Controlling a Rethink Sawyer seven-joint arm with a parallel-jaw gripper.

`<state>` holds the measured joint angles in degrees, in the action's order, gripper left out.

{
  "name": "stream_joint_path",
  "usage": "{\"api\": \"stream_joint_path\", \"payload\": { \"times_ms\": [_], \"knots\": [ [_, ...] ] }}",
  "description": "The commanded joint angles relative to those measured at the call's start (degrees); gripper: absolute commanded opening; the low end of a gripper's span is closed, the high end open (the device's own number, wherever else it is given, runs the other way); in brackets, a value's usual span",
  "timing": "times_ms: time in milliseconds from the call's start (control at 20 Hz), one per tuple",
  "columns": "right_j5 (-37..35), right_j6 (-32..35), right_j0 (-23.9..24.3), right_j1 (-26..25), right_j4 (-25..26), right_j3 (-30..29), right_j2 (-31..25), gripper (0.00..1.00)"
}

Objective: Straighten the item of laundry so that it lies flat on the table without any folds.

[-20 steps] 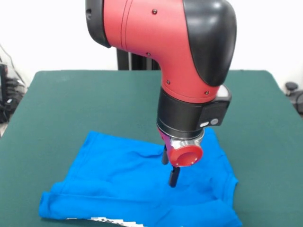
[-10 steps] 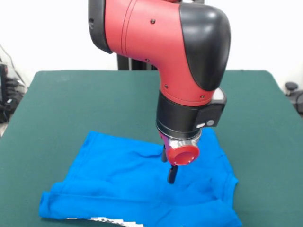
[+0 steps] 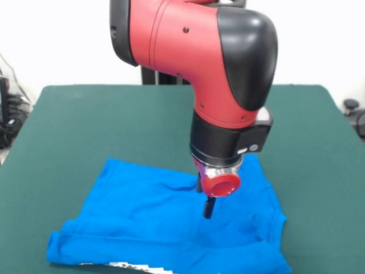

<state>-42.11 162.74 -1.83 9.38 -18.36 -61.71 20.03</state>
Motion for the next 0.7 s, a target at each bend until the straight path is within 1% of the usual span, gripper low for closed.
{"api": "stream_joint_path", "payload": {
  "times_ms": [50, 550, 700],
  "knots": [
    [-0.2, 6.1, -2.7, -0.7, -1.2, -4.0, -6.4, 1.00],
    [-1.6, 6.5, -3.2, -1.0, -1.2, -2.9, -5.6, 1.00],
    [0.2, 5.1, -2.9, -1.2, -0.8, -3.2, -6.4, 1.00]
  ]
}}
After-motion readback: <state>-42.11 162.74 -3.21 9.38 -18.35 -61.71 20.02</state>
